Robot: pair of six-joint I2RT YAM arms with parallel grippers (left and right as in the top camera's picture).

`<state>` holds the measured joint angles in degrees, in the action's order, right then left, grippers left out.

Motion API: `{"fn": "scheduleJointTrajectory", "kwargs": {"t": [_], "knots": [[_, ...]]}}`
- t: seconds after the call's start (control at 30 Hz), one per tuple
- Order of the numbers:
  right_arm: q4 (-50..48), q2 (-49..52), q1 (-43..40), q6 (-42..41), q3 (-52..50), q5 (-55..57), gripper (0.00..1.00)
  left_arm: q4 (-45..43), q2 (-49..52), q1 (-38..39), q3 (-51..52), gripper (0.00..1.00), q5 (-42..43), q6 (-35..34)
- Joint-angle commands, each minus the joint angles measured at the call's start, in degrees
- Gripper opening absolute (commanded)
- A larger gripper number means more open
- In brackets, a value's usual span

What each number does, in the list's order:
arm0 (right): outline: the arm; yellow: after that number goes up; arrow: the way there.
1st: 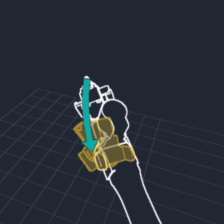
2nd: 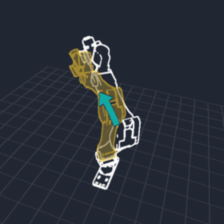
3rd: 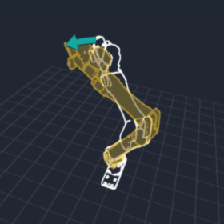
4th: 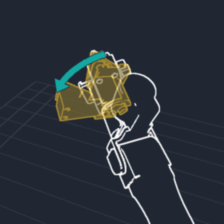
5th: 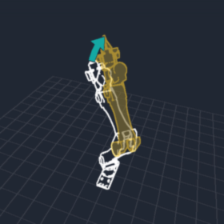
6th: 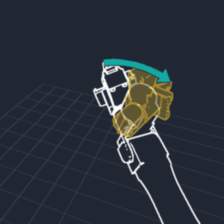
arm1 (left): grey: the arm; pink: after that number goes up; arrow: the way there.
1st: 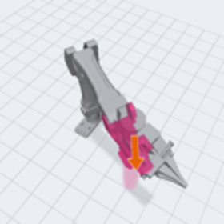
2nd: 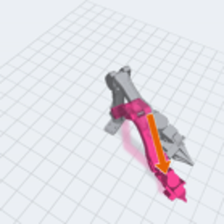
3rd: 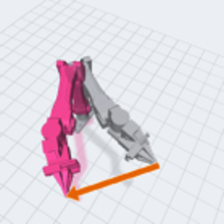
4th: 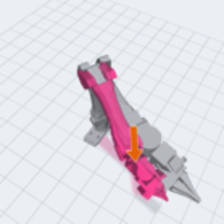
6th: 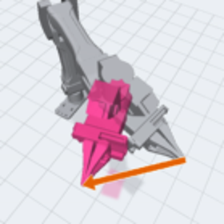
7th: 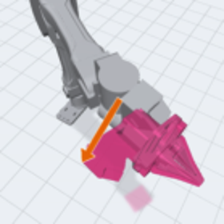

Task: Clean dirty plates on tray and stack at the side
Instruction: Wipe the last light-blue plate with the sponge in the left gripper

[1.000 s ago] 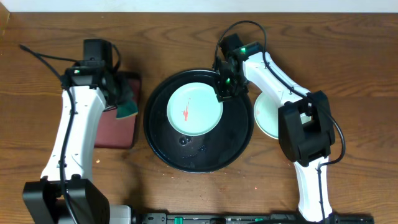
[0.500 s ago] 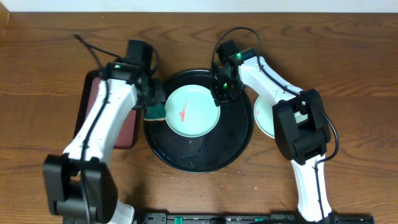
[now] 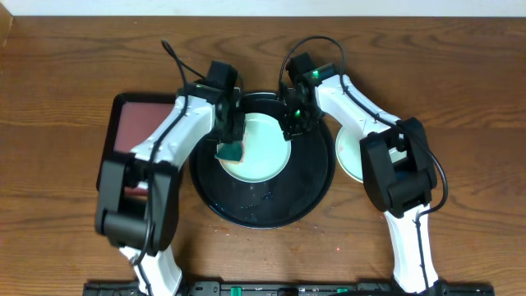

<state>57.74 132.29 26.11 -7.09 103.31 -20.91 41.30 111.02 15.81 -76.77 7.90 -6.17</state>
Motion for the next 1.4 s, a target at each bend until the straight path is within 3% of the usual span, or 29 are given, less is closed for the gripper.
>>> {"fn": "scheduleJointTrajectory", "kwargs": {"t": [0.0,0.13,0.33,0.47,0.57,0.87,1.03,1.17,1.37], "knots": [[0.11,1.66,0.61,1.18,-0.63,-0.81,0.01,0.2,2.16,0.02,-0.22,0.07,0.76,1.22],[0.04,1.66,0.61,1.18,-0.63,-0.81,0.01,0.81,1.7,0.02,-0.22,0.07,3.63,1.25],[-0.13,1.66,0.61,1.18,-0.63,-0.81,0.01,0.0,1.6,1.25,-0.22,0.07,17.79,1.25],[-0.09,1.66,0.61,1.18,-0.63,-0.81,0.01,-1.64,1.66,3.1,-0.22,0.07,17.46,1.22],[-0.11,1.66,0.61,1.18,-0.63,-0.81,0.01,-3.04,1.73,3.69,-0.22,0.08,12.76,0.24],[-0.09,1.66,0.61,1.18,-0.63,-0.81,0.01,-2.12,1.73,3.13,-0.22,0.07,-20.98,-13.09],[-0.09,1.66,0.61,1.16,-0.63,-0.81,0.01,-0.81,1.73,3.28,-0.22,0.07,-23.58,-13.27],[-0.09,1.66,0.61,1.16,-0.63,-0.79,0.01,0.98,1.7,4.37,-0.22,0.07,-20.26,-12.98],[-0.09,1.66,0.61,1.16,-0.63,-0.81,0.01,2.56,1.7,6.29,-0.22,0.08,3.43,-2.73]]}}
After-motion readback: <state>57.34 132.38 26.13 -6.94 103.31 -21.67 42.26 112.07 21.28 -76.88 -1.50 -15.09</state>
